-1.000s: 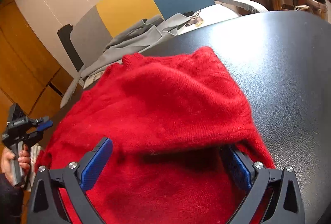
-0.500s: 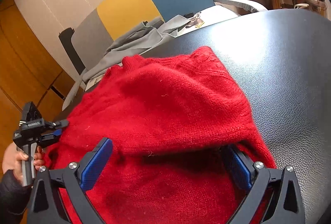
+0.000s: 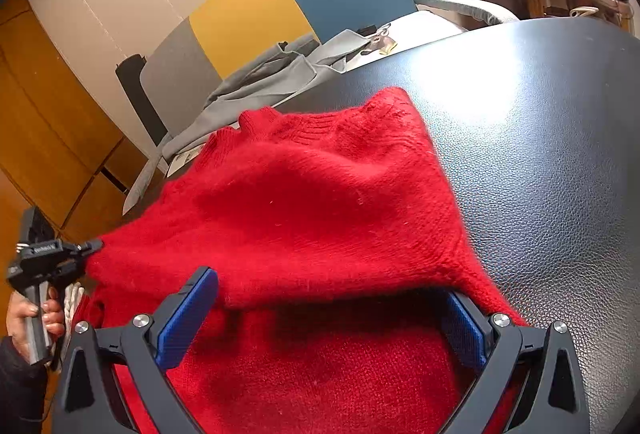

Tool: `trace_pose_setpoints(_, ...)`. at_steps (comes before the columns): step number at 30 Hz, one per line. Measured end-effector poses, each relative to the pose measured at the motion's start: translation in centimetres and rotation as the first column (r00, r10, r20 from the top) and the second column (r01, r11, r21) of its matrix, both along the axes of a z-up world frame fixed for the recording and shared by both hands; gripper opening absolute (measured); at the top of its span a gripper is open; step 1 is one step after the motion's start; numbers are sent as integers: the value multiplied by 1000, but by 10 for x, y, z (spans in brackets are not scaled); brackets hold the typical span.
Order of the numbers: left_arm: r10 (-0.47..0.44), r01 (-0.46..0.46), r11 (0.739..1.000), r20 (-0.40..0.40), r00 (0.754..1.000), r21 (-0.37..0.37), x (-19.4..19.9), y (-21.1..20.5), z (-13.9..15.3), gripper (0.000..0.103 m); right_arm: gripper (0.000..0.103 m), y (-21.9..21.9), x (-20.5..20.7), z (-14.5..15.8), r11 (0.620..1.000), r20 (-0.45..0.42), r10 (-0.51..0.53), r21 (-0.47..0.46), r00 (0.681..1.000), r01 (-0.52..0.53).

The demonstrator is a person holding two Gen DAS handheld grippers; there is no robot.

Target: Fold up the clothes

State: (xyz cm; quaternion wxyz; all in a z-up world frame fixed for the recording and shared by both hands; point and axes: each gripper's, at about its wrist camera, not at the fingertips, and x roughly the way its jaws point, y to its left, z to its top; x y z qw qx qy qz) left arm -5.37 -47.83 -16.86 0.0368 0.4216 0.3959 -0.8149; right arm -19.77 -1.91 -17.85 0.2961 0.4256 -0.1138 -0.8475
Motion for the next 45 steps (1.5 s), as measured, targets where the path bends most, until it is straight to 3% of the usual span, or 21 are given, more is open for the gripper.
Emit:
trace_pose_setpoints(2,11,-11,1000,33,999,6,2,-5,-12,7,103,-3,1,3,1000,8,20,9,1000,-20)
trace_pose_setpoints(5,-63,65,998,77,995,-13,-3,11,-23,7,103,-6,2,6,997,30,53,46,998,-54)
trace_pose_setpoints(7,-61,62,998,65,996,-9,2,11,-22,7,103,-1,4,12,995,66,91,33,994,-93)
trace_pose_setpoints(10,-58,57,998,42,997,10,10,8,-22,8,103,13,8,37,992,41,128,15,991,-129)
trace_pose_setpoints(14,-57,56,997,24,998,47,12,3,-23,13,103,24,-19,71,996,-13,81,25,997,-80)
trace_pose_setpoints(18,-34,35,998,-11,999,61,10,2,-19,19,101,8,-67,78,986,-70,-3,165,998,15)
trace_pose_setpoints(21,-33,33,998,-9,999,44,4,4,-18,22,72,-12,-106,66,957,-49,-19,289,999,32)
trace_pose_setpoints(26,-75,75,996,-2,997,51,-7,10,-23,26,52,-35,-153,26,923,97,-3,383,995,-35)
trace_pose_setpoints(28,-81,80,996,7,997,45,-10,11,-23,26,32,-41,-159,19,913,117,11,403,993,-58)
trace_pose_setpoints(30,-79,79,997,13,997,14,-11,12,-21,20,20,-47,-160,16,901,114,30,426,993,-76)
trace_pose_setpoints(31,-76,76,997,7,997,-15,-11,14,-19,13,12,-51,-158,19,888,91,42,452,995,-79)
trace_pose_setpoints(34,-80,77,993,-35,996,-85,-6,21,-8,8,10,-52,-151,31,885,28,51,462,998,-58)
trace_pose_setpoints(37,-65,63,994,-19,998,-89,-5,18,-13,7,10,-33,-148,47,911,-59,-32,410,998,53)
trace_pose_setpoints(39,-54,53,994,-7,999,-91,-4,16,-16,7,10,-12,-152,43,930,-44,-127,342,991,135)
trace_pose_setpoints(43,-32,34,995,17,999,-97,-3,12,-23,11,10,3,-160,13,944,48,-201,276,978,180)
trace_pose_setpoints(45,-26,26,999,-2,1000,-30,-3,5,-24,18,11,5,-159,7,951,58,-207,248,977,187)
